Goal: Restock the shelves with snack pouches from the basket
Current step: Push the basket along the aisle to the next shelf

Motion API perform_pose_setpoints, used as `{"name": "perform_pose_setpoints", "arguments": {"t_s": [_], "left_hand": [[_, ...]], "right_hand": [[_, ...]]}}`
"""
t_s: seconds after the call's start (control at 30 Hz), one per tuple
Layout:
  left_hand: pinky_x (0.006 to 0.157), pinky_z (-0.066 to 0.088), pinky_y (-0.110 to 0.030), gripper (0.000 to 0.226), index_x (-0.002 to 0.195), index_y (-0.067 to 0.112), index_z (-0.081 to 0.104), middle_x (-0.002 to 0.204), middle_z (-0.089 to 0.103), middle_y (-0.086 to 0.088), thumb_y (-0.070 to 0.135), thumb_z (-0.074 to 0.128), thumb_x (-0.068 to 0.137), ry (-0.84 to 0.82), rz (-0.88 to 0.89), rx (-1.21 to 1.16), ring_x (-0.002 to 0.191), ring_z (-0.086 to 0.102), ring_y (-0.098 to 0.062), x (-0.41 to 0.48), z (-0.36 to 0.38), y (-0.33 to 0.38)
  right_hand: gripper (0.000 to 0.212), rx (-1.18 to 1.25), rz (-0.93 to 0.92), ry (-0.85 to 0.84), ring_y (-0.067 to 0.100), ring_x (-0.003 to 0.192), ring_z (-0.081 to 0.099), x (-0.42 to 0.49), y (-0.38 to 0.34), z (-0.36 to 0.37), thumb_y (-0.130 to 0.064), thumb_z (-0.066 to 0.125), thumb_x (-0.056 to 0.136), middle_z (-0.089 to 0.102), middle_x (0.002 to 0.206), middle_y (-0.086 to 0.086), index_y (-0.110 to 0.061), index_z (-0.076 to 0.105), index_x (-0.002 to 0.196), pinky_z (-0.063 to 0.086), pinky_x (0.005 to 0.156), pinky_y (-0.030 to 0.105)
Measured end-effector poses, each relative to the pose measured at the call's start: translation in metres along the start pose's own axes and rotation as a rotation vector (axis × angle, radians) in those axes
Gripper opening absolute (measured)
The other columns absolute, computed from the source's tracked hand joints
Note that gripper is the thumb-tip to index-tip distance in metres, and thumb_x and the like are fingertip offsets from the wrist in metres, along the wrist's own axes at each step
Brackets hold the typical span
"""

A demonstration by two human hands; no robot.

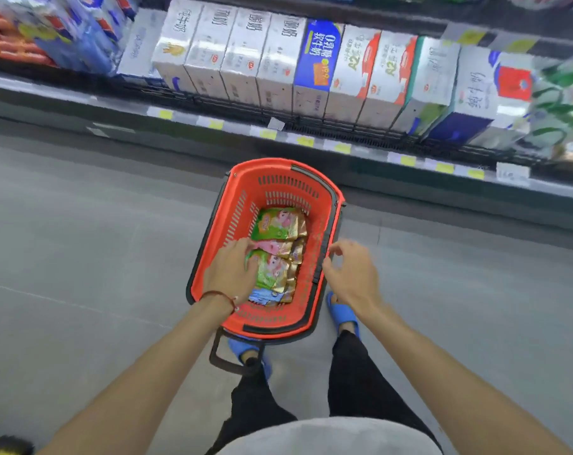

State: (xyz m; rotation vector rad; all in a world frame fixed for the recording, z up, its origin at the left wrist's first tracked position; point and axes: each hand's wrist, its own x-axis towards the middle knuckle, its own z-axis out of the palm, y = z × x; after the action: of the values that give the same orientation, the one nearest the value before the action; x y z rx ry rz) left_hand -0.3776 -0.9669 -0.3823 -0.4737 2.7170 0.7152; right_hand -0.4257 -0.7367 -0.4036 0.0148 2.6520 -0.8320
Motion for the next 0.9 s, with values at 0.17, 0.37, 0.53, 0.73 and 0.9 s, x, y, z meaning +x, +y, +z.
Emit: {"name": "perform_pose_setpoints", "arguments": {"t_s": [0.17,0.37,0.53,0.73,0.9], "left_hand": [[0.083,0.052,-0.043,0.027,0.115,0.023,0.057,0.114,0.061,-0.001,0.024,0.05,0.088,-0.029,0.083,0.007,0.105,0.06,-0.025,0.012,0.003,-0.038],[0.085,0.05,-0.04,0.033,0.122,0.017,0.056,0.12,0.056,-0.004,0.018,0.052,0.09,-0.066,0.111,0.1,0.107,0.058,-0.027,0.043,0.026,-0.074],[0.085,0.049,-0.042,0.034,0.123,0.018,0.054,0.122,0.054,-0.004,0.018,0.053,0.089,-0.074,0.109,0.171,0.11,0.056,-0.027,0.086,0.06,-0.108],[0.089,0.048,-0.043,0.037,0.123,0.013,0.054,0.122,0.054,-0.01,0.017,0.054,0.086,-0.071,0.132,0.226,0.109,0.054,-0.032,0.148,0.104,-0.158],[0.093,0.045,-0.047,0.05,0.129,0.012,0.048,0.138,0.042,-0.013,0.02,0.06,0.081,-0.031,0.183,0.341,0.117,0.046,-0.038,0.196,0.137,-0.197]], "right_hand": [[0.02,0.014,0.095,0.06,0.022,0.107,0.054,-0.018,0.005,0.034,-0.023,0.061,0.092,0.063,0.108,0.002,-0.015,0.067,0.109,0.038,0.083,0.029],[0.028,0.048,0.173,0.091,0.018,0.117,0.049,-0.004,0.02,0.077,-0.023,0.06,0.096,0.059,0.119,0.0,-0.015,0.063,0.123,0.035,0.087,0.024],[0.031,0.077,0.212,0.071,0.018,0.12,0.049,0.028,0.047,0.119,-0.025,0.058,0.097,0.056,0.124,0.0,-0.018,0.06,0.127,0.035,0.086,0.025],[0.034,0.07,0.278,0.105,0.024,0.122,0.045,0.071,0.077,0.18,-0.022,0.059,0.096,0.049,0.127,0.005,-0.015,0.055,0.128,0.046,0.093,0.037],[0.064,-0.068,0.337,0.1,0.039,0.14,0.029,0.103,0.098,0.226,-0.024,0.063,0.092,0.023,0.158,0.018,-0.015,0.036,0.15,0.039,0.108,0.05]]}}
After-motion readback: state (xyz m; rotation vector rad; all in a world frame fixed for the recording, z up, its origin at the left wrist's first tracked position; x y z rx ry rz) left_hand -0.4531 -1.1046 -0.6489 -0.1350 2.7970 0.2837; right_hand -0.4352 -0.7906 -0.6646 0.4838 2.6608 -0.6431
